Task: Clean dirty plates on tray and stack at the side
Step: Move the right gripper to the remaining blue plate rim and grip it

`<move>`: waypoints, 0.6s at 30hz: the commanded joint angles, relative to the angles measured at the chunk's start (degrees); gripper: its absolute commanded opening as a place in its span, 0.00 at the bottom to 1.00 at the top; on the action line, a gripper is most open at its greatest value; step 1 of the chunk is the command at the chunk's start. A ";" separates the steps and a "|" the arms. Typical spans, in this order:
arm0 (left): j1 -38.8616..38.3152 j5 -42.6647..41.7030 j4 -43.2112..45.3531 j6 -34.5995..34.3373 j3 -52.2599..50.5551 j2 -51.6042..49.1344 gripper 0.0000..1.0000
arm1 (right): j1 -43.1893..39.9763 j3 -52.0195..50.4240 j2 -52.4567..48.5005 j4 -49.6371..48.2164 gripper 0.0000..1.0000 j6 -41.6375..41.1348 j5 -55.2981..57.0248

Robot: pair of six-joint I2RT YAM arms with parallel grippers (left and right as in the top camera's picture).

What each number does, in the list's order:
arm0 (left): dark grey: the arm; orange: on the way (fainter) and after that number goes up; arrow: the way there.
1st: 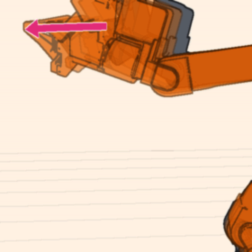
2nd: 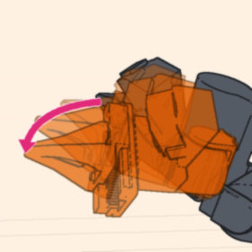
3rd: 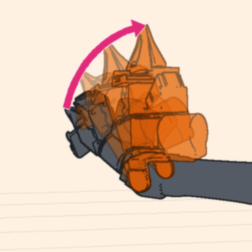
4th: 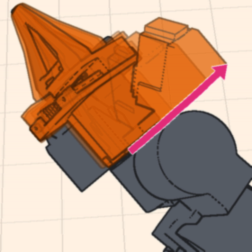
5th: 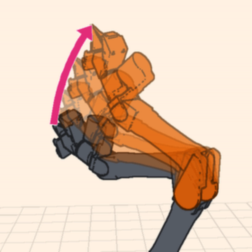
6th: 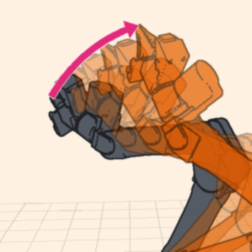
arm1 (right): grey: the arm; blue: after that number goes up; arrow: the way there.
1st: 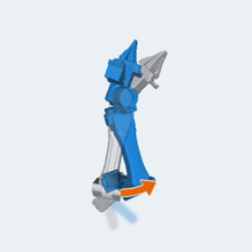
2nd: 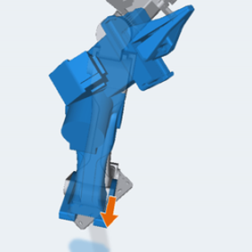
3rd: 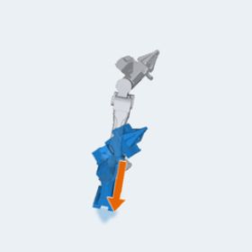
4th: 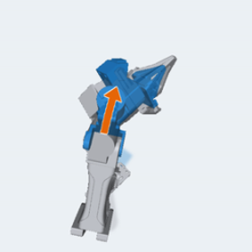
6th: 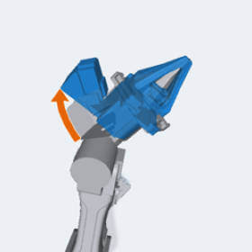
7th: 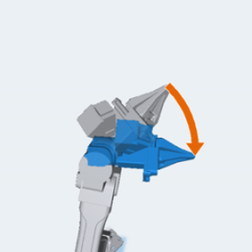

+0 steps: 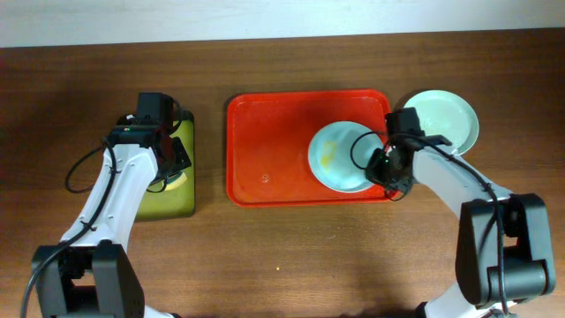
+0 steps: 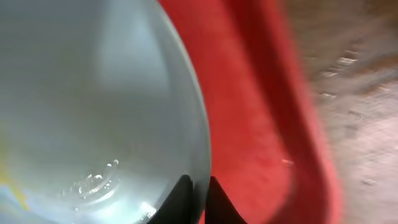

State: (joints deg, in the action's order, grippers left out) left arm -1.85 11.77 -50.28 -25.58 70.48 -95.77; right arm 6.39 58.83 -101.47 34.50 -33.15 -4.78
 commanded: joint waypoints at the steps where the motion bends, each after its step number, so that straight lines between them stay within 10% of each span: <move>1: 0.26 -0.26 0.13 -0.70 -0.17 1.22 0.00 | 4.74 -0.55 -0.17 -3.48 0.08 0.39 -0.57; 5: 0.26 -0.46 0.28 -0.70 -0.17 1.22 0.00 | 10.97 -0.55 -0.17 -7.34 0.10 1.36 -0.37; 9: 0.26 -0.44 0.26 -0.70 -0.17 1.22 0.00 | 9.20 0.04 -0.15 -7.30 0.36 1.36 4.42; 18: 0.26 -0.46 0.94 -0.70 -0.17 1.22 0.00 | 4.85 0.31 -0.87 -12.39 0.40 10.43 -0.98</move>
State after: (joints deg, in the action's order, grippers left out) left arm -1.85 11.75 -49.65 -25.58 70.48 -95.77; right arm 9.69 58.70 -101.47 22.28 -25.21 -4.40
